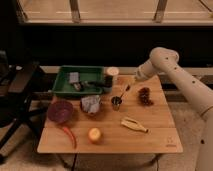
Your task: Place fork in metal cup
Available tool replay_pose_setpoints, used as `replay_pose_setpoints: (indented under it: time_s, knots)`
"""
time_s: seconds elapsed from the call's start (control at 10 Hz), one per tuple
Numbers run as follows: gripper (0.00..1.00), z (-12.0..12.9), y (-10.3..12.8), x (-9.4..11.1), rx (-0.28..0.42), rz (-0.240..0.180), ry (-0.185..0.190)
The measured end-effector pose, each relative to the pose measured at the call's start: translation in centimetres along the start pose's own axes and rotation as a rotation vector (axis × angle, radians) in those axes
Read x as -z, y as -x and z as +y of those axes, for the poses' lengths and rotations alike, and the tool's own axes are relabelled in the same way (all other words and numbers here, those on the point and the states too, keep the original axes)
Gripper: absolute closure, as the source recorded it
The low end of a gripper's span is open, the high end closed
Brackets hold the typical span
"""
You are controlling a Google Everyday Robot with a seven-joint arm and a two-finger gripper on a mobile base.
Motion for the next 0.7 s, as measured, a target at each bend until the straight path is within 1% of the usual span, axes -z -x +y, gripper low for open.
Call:
replay_pose_setpoints:
  time_s: [0.2,0.3,0.4,0.7]
  knots:
    - [0.26,0.6,-0.5,-0.5,-0.010,0.016,0.024]
    - [0.23,0.8,-0.7,-0.7,-0.013,0.022,0.033]
    - [0.22,1.2,-0.7,-1.0,-0.018,0.028,0.046]
    - [0.22,1.1,-0.8,-1.0,-0.021,0.027,0.045]
